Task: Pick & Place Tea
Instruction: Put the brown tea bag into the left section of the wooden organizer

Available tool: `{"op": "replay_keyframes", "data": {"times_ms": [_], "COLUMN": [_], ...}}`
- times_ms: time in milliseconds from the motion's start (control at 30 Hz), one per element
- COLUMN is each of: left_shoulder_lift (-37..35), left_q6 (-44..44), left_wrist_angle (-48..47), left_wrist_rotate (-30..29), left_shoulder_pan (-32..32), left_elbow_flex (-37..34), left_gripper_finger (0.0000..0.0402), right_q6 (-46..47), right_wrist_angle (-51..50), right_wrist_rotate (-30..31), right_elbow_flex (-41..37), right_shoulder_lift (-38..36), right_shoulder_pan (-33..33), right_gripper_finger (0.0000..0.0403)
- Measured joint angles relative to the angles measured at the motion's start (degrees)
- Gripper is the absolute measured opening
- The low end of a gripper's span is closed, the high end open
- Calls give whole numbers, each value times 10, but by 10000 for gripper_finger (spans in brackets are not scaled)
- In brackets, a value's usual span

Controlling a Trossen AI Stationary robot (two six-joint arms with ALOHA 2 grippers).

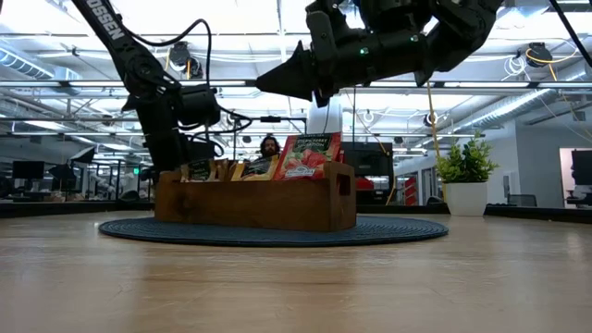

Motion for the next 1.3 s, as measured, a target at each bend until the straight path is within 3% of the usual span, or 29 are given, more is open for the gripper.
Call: {"op": "replay_keyframes", "data": {"times_ms": [267, 367, 533, 667, 733, 900, 1000, 1233, 1300], "left_shoulder_lift": [2, -5, -55, -116, -137, -149, -138, -129, -126], "left_q6": [39, 107, 191, 220, 239, 364, 427, 498, 502], "left_wrist_angle": [19, 12, -25, -21, -22, 17, 75, 117, 126], "left_wrist_rotate": [-17, -87, -270, -369, -403, -488, -510, -595, -594], "left_shoulder_pan": [-12, -30, -86, -152, -197, -334, -396, -481, -488], "left_elbow_flex": [-3, -7, -12, -7, -9, -9, -6, -7, -6], "left_gripper_finger": [66, 19, 19, 17, 16, 16, 16, 16, 16], "right_q6": [1, 1, -1, -23, -31, -21, -10, 89, 123], "right_wrist_angle": [0, -4, -4, 0, -1, -34, -55, -16, -2], "right_wrist_rotate": [0, 0, 0, 34, 60, 57, 51, -21, -80], "right_elbow_flex": [0, 0, 0, 0, 0, 0, 0, 0, 0], "right_shoulder_lift": [0, 0, 0, 0, 0, 1, 1, 1, 1], "right_shoulder_pan": [0, 0, 0, -7, -16, -51, -68, -110, -129], "right_gripper_finger": [4, 3, 2, 1, 1, 0, 0, 6, 22]}}
